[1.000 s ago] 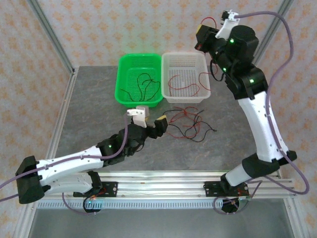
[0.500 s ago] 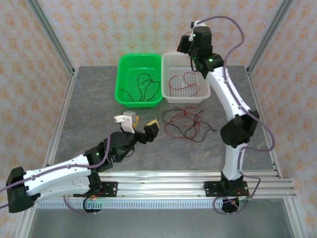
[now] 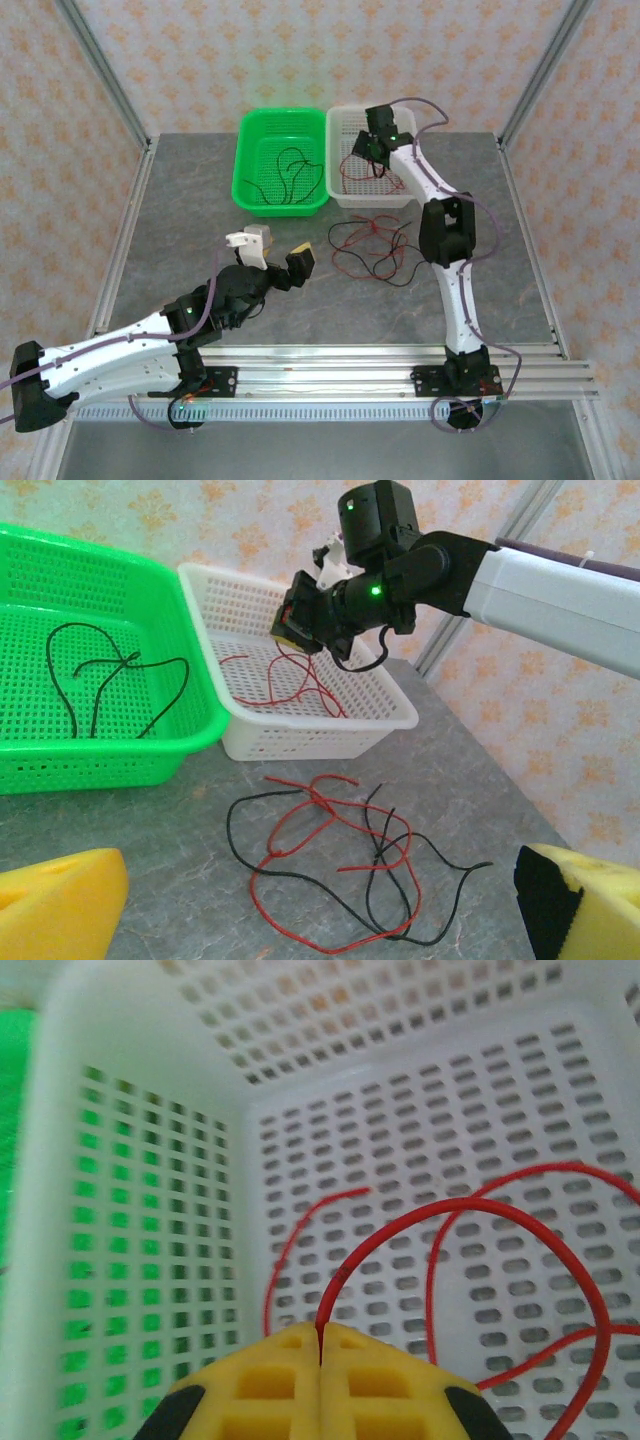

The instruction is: Untangle the cables

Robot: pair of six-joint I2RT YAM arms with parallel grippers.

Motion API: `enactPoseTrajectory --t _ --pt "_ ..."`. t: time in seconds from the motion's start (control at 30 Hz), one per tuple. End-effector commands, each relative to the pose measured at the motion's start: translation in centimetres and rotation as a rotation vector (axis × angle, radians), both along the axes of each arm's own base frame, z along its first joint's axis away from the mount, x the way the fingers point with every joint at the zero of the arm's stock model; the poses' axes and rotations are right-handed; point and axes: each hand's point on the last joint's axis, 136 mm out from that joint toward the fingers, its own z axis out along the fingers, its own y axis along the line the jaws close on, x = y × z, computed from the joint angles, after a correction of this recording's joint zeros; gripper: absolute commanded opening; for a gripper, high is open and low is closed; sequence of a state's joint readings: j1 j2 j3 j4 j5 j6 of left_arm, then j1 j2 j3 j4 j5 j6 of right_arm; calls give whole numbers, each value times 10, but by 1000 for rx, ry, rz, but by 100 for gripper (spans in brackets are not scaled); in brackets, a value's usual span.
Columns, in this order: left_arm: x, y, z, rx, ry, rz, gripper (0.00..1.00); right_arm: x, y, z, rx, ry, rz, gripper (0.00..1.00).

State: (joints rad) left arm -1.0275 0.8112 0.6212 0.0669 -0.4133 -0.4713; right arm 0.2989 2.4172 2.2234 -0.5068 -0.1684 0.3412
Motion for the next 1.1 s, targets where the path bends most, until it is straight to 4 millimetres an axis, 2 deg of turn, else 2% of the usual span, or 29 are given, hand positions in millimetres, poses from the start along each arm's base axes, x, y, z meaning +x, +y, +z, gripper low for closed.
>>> enactPoseTrajectory --t 0.0,0.1,0.3,0.47,0.67,0.73,0.83,0.9,1.07 --pt "2 8 11 -10 1 38 99 -5 6 -3 48 34 -4 0" --pt "3 7 9 -2 13 46 99 -7 6 -8 45 44 3 4" --pt "10 -7 6 16 41 40 99 -10 0 0 -1 49 4 36" --pt "19 -21 -5 78 95 45 99 -16 -8 22 -38 30 -12 58" --pt "26 -34 -22 138 173 56 99 -29 -18 58 -64 -1 -22 84" --pt "28 -39 -30 135 215 65 99 -36 -18 71 -67 -18 -17 86" --pt "30 -46 -41 169 263 66 97 -45 -16 90 -60 -51 -5 97" --pt "31 -50 -50 194 296 65 96 -53 -14 103 -59 -70 6 100" --pt "32 -61 -75 262 375 55 93 -73 -13 133 -61 -114 25 100"
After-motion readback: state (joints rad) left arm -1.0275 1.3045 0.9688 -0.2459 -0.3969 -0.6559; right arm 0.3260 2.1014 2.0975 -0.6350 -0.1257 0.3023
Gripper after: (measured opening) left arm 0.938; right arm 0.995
